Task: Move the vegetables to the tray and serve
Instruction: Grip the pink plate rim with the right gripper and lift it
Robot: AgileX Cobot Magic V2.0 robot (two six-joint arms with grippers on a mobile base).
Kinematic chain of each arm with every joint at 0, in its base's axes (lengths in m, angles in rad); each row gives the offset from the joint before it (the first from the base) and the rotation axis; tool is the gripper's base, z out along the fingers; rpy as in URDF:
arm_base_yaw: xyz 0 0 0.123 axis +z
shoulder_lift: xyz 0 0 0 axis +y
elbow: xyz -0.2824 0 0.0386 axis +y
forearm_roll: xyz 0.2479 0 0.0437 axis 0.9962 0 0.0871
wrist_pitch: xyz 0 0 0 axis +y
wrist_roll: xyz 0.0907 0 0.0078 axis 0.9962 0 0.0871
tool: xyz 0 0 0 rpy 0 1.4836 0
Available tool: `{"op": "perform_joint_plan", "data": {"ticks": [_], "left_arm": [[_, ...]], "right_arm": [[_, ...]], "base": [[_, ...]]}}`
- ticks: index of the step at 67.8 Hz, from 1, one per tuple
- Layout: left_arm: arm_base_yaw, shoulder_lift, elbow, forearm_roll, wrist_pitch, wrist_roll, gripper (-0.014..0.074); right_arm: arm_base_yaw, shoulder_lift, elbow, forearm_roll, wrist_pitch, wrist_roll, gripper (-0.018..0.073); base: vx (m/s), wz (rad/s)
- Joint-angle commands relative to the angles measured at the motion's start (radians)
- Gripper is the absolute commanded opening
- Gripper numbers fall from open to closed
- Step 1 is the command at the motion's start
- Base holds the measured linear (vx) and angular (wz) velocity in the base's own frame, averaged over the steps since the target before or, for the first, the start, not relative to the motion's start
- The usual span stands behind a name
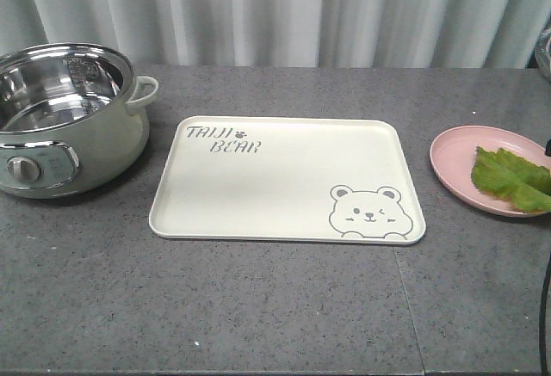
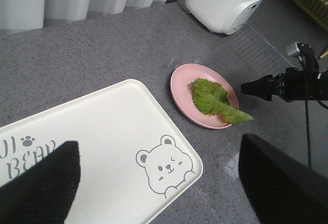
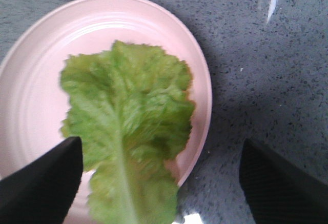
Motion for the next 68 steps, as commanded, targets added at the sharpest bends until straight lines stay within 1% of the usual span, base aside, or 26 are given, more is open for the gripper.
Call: {"op": "perform_joint_plan", "data": {"ticks": [1, 15, 22, 48, 57, 68], "left_arm": [[-0.005, -0.043, -0.026, -0.051, -0.017, 0.001, 0.059], [-0.005, -0.043, -0.026, -0.051, -0.017, 0.001, 0.059], [-0.005, -0.043, -0.026, -0.051, -0.017, 0.001, 0.059], [-0.005, -0.043, -0.026, -0.051, -0.017, 0.001, 0.059], [-0.005, -0.043, -0.026, -0.051, -0.017, 0.001, 0.059], [-0.005, -0.043, -0.026, -0.051, -0.017, 0.001, 0.059]], "right_arm": [[-0.009, -0.01, -0.027, 0.01, -0.09, 0.0, 0.0569], [-0.041, 0.029, -0.027, 0.009, -0.187, -0.002, 0.0568], [-0.04, 0.054, -0.027, 0.011, -0.21, -0.004, 0.0568], [-0.04, 0.166, -0.027, 0.015, -0.217, -0.005, 0.0568], [-0.04, 0.184, -0.027, 0.018, -0.217, -0.005, 0.0545], [-0.04, 0.205, -0.027, 0.039, -0.208, -0.005, 0.0461]], "base": [[0.0, 0.0], [0.0, 0.0], [0.0, 0.0], [0.0, 0.0], [0.0, 0.0], [0.0, 0.0]]}}
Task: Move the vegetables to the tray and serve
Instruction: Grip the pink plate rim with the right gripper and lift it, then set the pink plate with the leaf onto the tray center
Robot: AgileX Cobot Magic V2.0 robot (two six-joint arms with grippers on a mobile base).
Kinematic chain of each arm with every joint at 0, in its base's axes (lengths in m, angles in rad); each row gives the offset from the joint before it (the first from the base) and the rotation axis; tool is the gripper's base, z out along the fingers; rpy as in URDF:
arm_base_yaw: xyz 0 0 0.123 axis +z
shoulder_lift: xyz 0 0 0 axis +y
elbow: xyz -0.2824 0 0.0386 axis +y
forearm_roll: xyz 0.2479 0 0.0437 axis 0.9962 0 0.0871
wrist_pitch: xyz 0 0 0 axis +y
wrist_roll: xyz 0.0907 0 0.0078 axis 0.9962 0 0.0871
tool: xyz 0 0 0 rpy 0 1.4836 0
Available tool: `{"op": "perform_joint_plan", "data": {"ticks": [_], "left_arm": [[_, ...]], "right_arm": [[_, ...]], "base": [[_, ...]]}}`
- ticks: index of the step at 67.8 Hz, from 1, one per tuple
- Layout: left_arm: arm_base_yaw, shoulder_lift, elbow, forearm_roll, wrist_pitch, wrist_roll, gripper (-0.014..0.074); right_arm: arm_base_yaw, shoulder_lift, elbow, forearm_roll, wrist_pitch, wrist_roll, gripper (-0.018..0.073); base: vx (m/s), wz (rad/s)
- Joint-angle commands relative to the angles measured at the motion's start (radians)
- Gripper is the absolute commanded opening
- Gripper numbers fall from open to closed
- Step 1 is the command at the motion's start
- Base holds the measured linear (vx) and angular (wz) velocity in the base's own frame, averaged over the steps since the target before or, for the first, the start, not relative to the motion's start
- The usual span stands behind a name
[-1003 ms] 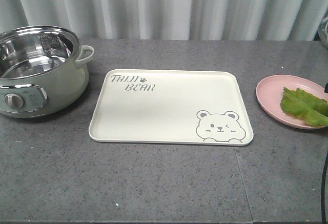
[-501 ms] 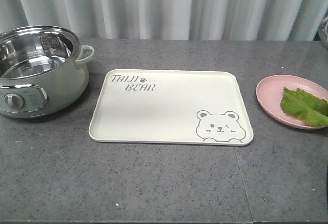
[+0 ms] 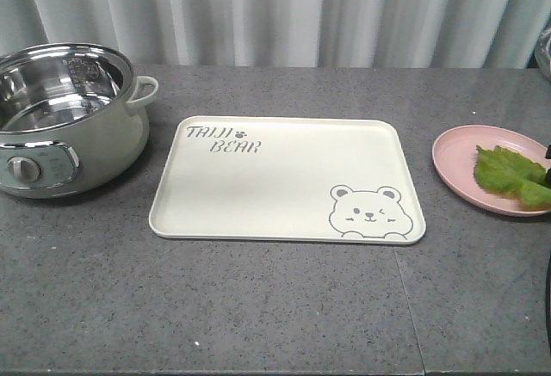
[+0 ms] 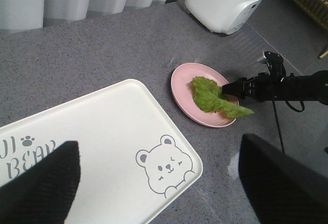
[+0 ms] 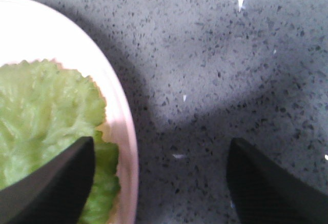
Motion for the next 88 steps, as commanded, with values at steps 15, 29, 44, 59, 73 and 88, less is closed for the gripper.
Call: {"op": "perform_joint_plan", "data": {"ticks": [15, 29, 44, 59, 73, 88], "left_arm": [[-0.005, -0.043, -0.026, -0.051, -0.017, 0.001, 0.059], [-0.005, -0.043, -0.026, -0.051, -0.017, 0.001, 0.059], [-0.005, -0.043, -0.026, -0.051, -0.017, 0.001, 0.059], [-0.005, -0.043, -0.026, -0.051, -0.017, 0.001, 0.059], [-0.005, -0.043, -0.026, -0.051, -0.017, 0.001, 0.059], [-0.005, -0.043, -0.026, -0.051, -0.017, 0.001, 0.059]], "right_arm": [[-0.006, -0.015, -0.02, 0.061, 0.018, -0.005, 0.0205], [-0.006, -0.015, -0.02, 0.109, 0.041, -0.015, -0.0014], [-0.006, -0.031, -0.02, 0.144, 0.058, -0.017, -0.0008], [-0.006, -0.134, -0.02, 0.206, 0.098, -0.053, -0.0008], [-0.006, -0.269, -0.02, 0.39, 0.173, -0.158, -0.0004], [0.157, -0.3, -0.02, 0.452, 0.211, -0.221, -0.0003]], "base": [[0.0, 0.0], [0.0, 0.0], [0.0, 0.0], [0.0, 0.0], [0.0, 0.0], [0.0, 0.0]]}}
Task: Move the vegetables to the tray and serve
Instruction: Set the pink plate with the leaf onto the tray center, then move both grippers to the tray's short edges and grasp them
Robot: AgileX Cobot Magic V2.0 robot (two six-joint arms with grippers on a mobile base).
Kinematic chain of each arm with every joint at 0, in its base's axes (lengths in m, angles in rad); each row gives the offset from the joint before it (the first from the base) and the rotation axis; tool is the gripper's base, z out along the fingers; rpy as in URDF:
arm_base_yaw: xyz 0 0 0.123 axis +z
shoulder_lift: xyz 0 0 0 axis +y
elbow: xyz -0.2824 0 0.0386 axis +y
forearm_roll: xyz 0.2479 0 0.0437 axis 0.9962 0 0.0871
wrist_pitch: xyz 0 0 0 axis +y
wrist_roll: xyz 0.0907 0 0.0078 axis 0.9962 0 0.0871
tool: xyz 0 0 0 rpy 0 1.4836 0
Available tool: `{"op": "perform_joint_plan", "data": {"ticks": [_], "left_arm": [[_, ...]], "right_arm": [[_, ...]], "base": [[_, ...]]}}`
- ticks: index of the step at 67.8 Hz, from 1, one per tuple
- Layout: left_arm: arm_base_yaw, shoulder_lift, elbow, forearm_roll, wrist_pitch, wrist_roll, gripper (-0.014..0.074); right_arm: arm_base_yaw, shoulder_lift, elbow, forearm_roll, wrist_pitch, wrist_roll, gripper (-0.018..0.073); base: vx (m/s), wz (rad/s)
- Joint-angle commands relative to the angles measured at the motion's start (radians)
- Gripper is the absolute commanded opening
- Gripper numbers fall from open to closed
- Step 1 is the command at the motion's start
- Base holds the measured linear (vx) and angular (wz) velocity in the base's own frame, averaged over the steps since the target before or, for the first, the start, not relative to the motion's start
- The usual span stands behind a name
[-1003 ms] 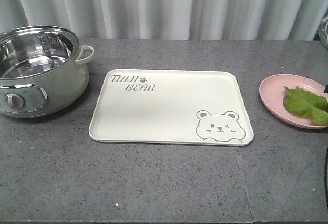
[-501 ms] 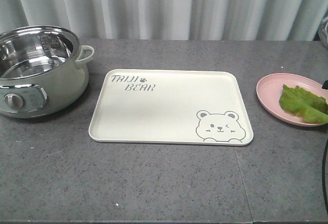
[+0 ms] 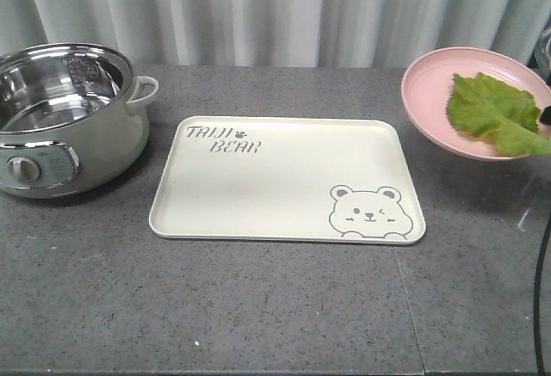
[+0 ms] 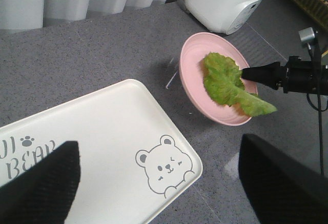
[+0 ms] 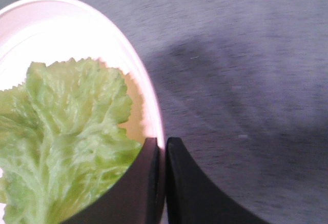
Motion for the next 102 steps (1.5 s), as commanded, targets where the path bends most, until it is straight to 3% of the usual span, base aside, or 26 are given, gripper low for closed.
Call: {"op": "perform_joint_plan", "data": {"ticks": [1, 17, 30, 45, 54, 61, 78, 83, 93, 102], "left_arm": [[-0.005, -0.043, -0.026, -0.051, -0.017, 0.001, 0.059], [-0.005, -0.043, -0.026, -0.051, -0.017, 0.001, 0.059], [-0.005, -0.043, -0.026, -0.051, -0.017, 0.001, 0.059], [-0.005, -0.043, -0.026, -0.051, -0.017, 0.001, 0.059], [-0.005, -0.043, -0.026, -0.051, -0.017, 0.001, 0.059], [-0.005, -0.043, -0.026, -0.051, -0.017, 0.001, 0.059], [-0.005, -0.043, -0.026, -0.051, -0.017, 0.001, 0.059], [-0.005, -0.043, -0.026, -0.051, -0.017, 0.001, 0.059], [-0.005, -0.043, -0.026, -0.051, -0.02, 0.001, 0.059], [-0.005, -0.043, -0.026, -0.051, -0.017, 0.001, 0.059]], "right_arm": [[0.104, -0.034, -0.027, 0.03, -0.009, -0.018, -0.0003], [0.416, 0.044, -0.03, -0.081, -0.222, 0.086, -0.0003], [0.537, 0.149, -0.03, -0.083, -0.29, 0.132, -0.0003], [0.544, 0.224, -0.03, -0.079, -0.293, 0.163, 0.0004], [0.543, 0.222, -0.03, -0.08, -0.293, 0.171, 0.007], [0.543, 0.219, -0.03, -0.08, -0.283, 0.175, 0.0174], [0.542, 0.173, -0.03, -0.081, -0.287, 0.175, 0.0575], [0.542, 0.149, -0.03, -0.09, -0.288, 0.175, 0.0646], [0.541, 0.097, -0.03, -0.171, -0.26, 0.186, 0.0653], [0.503, 0.037, -0.03, -0.271, -0.198, 0.255, 0.0624]], "base": [[0.0, 0.0], [0.0, 0.0], [0.0, 0.0], [0.0, 0.0], [0.0, 0.0], [0.0, 0.0], [0.0, 0.0], [0.0, 0.0], [0.0, 0.0], [0.0, 0.0]]}}
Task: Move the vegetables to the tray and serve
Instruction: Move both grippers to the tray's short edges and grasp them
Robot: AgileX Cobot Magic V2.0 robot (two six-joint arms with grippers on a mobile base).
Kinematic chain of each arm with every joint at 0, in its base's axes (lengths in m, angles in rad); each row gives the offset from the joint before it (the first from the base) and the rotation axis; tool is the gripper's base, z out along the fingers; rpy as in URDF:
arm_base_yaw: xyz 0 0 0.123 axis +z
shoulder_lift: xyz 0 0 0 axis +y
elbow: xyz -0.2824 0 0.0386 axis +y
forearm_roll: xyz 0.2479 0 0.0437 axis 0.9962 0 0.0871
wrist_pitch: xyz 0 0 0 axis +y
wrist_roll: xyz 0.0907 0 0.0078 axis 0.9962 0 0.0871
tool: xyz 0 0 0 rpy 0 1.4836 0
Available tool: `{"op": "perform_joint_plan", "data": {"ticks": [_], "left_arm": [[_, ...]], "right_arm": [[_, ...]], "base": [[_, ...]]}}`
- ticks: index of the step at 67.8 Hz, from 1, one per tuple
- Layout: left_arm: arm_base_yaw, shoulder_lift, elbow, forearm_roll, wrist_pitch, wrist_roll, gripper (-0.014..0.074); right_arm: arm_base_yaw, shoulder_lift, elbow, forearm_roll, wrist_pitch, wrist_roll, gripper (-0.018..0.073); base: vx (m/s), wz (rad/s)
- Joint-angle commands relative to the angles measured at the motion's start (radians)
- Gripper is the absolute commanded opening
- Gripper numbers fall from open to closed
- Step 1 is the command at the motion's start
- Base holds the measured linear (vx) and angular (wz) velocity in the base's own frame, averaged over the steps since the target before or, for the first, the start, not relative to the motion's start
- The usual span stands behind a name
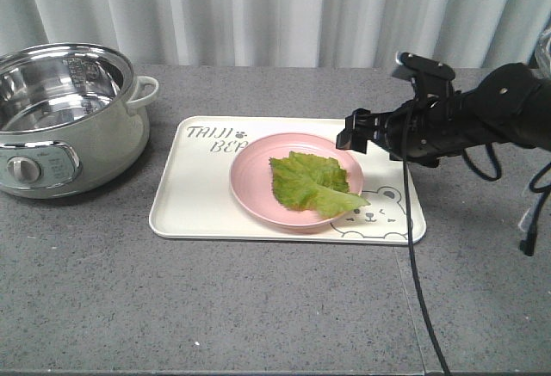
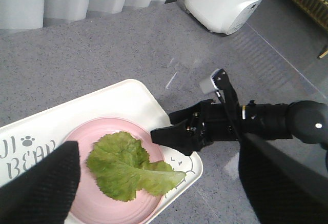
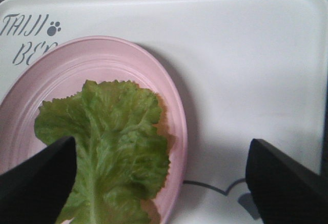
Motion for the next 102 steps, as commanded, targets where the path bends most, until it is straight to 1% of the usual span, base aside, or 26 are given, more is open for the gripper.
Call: {"op": "perform_joint_plan", "data": {"ticks": [1, 8, 10, 15, 21, 29, 33, 36, 43, 51, 54, 61, 67, 71, 75, 81, 89, 102], "left_arm": [[-0.005, -0.043, -0.026, -0.051, -0.017, 0.001, 0.059], [-0.005, -0.043, -0.026, -0.047, -0.017, 0.002, 0.059], [-0.005, -0.043, -0.026, -0.033, -0.017, 0.002, 0.059], [-0.005, -0.043, -0.026, 0.032, -0.017, 0.002, 0.059], [-0.005, -0.043, -0.026, 0.154, -0.017, -0.008, 0.059], [-0.005, -0.043, -0.022, 0.31, -0.017, -0.066, 0.0589], [-0.005, -0.044, 0.001, 0.361, -0.017, -0.083, 0.0585], [-0.006, -0.044, 0.044, 0.378, -0.017, -0.088, 0.0585], [-0.006, -0.044, 0.173, 0.378, -0.017, -0.097, 0.0585], [-0.032, -0.044, 0.315, 0.415, -0.025, -0.098, 0.0585], [-0.047, -0.044, 0.356, 0.442, -0.039, -0.105, 0.0585], [-0.091, -0.044, 0.432, 0.522, -0.078, -0.157, 0.0578], [-0.135, -0.044, 0.491, 0.583, -0.105, -0.191, 0.0556], [-0.158, -0.044, 0.524, 0.629, -0.121, -0.218, 0.0537], [-0.171, -0.044, 0.548, 0.657, -0.135, -0.239, 0.0519], [-0.175, -0.044, 0.581, 0.657, -0.168, -0.246, 0.0498], [-0.175, -0.044, 0.618, 0.662, -0.203, -0.259, 0.0495], [-0.175, -0.042, 0.654, 0.729, -0.248, -0.319, 0.0495]], "right_arm": [[-0.04, -0.095, -0.03, -0.061, 0.021, 0.043, 0.0622], [-0.118, -0.14, -0.03, -0.132, 0.102, 0.059, 0.0605], [-0.142, -0.152, -0.03, -0.15, 0.128, 0.059, 0.0601], [-0.187, -0.175, -0.03, -0.189, 0.182, 0.058, 0.0599], [-0.214, -0.186, -0.03, -0.206, 0.197, 0.059, 0.0599], [-0.206, -0.188, -0.03, -0.207, 0.198, 0.059, 0.0599], [-0.195, -0.188, -0.03, -0.229, 0.2, 0.059, 0.0599], [-0.185, -0.188, -0.03, -0.248, 0.2, 0.066, 0.0599], [-0.156, -0.188, -0.03, -0.307, 0.199, 0.106, 0.0599], [-0.123, -0.188, -0.03, -0.377, 0.199, 0.16, 0.0599], [-0.106, -0.188, -0.03, -0.406, 0.198, 0.177, 0.0599], [-0.076, -0.188, -0.03, -0.466, 0.198, 0.222, 0.0599], [-0.057, -0.188, -0.03, -0.496, 0.198, 0.248, 0.0599], [-0.049, -0.188, -0.03, -0.501, 0.198, 0.254, 0.0599], [-0.047, -0.188, -0.03, -0.5, 0.198, 0.255, 0.0599], [-0.047, -0.178, -0.03, -0.498, 0.2, 0.255, 0.0599], [-0.047, -0.152, -0.03, -0.497, 0.206, 0.255, 0.0599], [-0.03, -0.108, -0.029, -0.493, 0.203, 0.255, 0.0595]], "base": [[0.0, 0.0], [0.0, 0.0], [0.0, 0.0], [0.0, 0.0], [0.0, 0.0], [0.0, 0.0], [0.0, 0.0], [0.0, 0.0], [0.0, 0.0], [0.0, 0.0], [0.0, 0.0], [0.0, 0.0], [0.0, 0.0], [0.0, 0.0], [0.0, 0.0], [0.0, 0.0], [0.0, 0.0], [0.0, 0.0]]}}
